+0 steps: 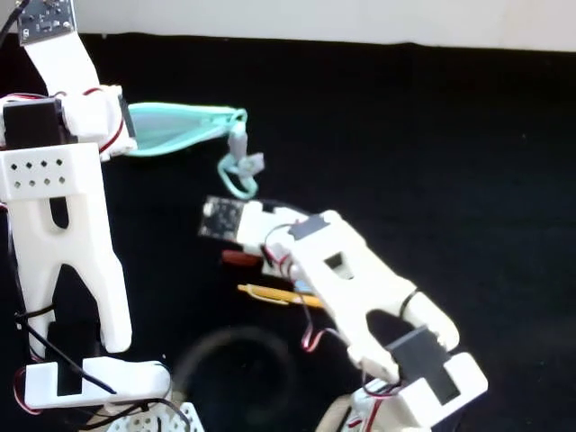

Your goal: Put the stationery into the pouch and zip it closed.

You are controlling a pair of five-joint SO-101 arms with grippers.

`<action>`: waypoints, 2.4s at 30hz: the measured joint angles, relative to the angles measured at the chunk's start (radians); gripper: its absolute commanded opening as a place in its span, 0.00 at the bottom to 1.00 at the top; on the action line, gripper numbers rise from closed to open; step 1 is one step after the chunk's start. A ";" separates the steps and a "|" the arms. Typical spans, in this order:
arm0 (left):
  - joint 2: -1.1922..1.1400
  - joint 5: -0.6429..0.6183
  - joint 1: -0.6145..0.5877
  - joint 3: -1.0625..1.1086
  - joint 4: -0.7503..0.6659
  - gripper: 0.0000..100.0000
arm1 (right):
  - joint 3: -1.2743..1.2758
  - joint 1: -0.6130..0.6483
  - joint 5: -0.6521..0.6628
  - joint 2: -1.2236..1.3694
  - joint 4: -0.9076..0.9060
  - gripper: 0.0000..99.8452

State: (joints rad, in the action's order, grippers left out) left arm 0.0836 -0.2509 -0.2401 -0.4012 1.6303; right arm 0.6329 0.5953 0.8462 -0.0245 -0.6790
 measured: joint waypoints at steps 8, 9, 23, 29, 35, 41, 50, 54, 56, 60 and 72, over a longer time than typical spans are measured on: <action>0.000 0.000 0.000 0.000 0.000 0.01 | -0.135 -0.071 -0.199 -0.002 -0.083 0.01; 0.000 0.000 0.000 0.000 0.000 0.01 | -0.147 -0.075 -0.241 -0.017 -0.095 0.01; 0.000 0.000 0.000 0.000 0.003 0.01 | -0.334 -0.040 -0.784 -0.551 -0.121 0.01; 0.000 0.000 0.000 0.000 0.014 0.01 | -0.489 0.060 -0.971 -0.534 0.015 0.01; 0.000 -0.002 0.000 0.000 0.015 0.01 | -0.546 0.133 -1.079 -0.399 0.103 0.01; 0.000 -0.038 0.000 0.000 0.015 0.01 | -0.629 0.175 -1.126 -0.262 0.114 0.01; 0.000 -0.095 0.000 0.000 0.012 0.01 | -0.632 0.186 -1.157 -0.209 0.143 0.01; 0.000 -0.095 0.000 0.000 0.012 0.01 | -0.580 0.186 -1.157 -0.183 0.242 0.01; 0.000 -0.095 0.002 0.000 0.012 0.01 | -0.554 0.186 -1.157 -0.141 0.315 0.01; -0.002 -0.095 0.000 -0.014 0.012 0.01 | -0.551 0.193 -1.163 -0.055 0.396 0.01; -0.006 -0.095 -0.002 -0.084 0.015 0.01 | -0.557 0.196 -1.163 0.077 0.537 0.02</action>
State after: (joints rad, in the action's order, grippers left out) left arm 0.0775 -0.3460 -0.2417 -0.4856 1.6456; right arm 0.0760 0.7917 -0.3168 0.0522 -0.1419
